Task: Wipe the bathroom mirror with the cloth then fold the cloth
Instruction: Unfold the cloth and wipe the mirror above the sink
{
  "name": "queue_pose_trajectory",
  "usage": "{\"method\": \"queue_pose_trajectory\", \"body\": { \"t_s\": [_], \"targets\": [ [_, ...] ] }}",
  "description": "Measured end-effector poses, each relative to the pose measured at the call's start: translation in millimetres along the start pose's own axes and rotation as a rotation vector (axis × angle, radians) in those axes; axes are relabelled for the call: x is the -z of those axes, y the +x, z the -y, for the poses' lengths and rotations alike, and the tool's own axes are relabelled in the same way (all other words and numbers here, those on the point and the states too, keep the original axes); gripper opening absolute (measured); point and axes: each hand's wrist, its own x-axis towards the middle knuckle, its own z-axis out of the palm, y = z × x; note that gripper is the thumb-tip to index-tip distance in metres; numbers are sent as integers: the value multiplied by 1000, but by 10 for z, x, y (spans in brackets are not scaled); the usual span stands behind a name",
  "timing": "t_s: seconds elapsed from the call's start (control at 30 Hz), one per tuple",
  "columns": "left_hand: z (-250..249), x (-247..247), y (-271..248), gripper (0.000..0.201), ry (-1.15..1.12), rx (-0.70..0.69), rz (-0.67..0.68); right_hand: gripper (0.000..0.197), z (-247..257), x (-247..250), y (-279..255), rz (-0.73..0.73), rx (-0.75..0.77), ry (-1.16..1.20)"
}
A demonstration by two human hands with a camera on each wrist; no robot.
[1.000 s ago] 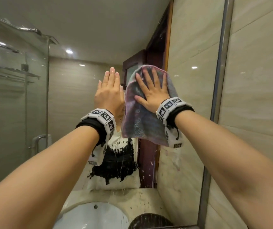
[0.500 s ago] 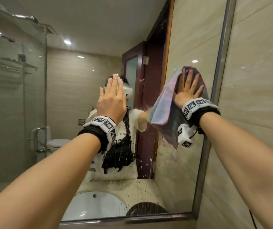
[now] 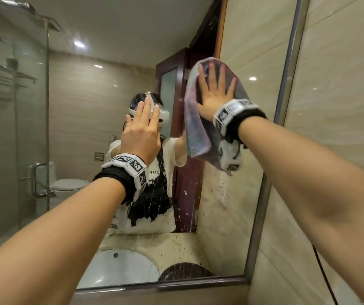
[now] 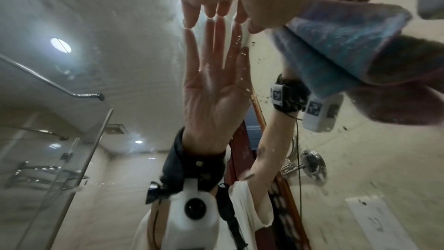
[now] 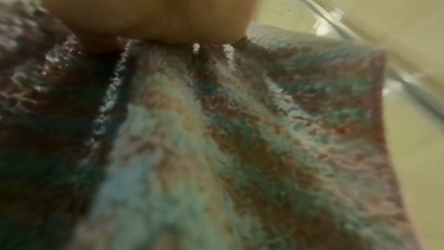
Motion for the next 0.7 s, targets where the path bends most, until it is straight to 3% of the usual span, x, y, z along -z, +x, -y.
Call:
{"method": "queue_pose_trajectory", "body": {
  "t_s": [0.13, 0.23, 0.4, 0.47, 0.6, 0.7],
  "targets": [
    [63, 5, -3, 49, 11, -27, 14, 79, 264, -91, -16, -31, 116, -37],
    [43, -12, -4, 48, 15, -13, 6, 78, 224, -302, -236, 12, 298, -124],
    [-29, 25, 3, 52, -1, 30, 87, 76, 74, -501, -551, 110, 457, -206],
    [-48, 33, 3, 53, -2, 40, 82, 78, -17, -423, -440, 103, 339, -123],
    [-56, -10, -56, 55, 19, 27, 93, 82, -287, -156, -109, -45, -163, 189],
    [-51, -80, -149, 56, 28, -9, 65, 82, -490, -180, -96, -89, -313, 253]
  ]
}}
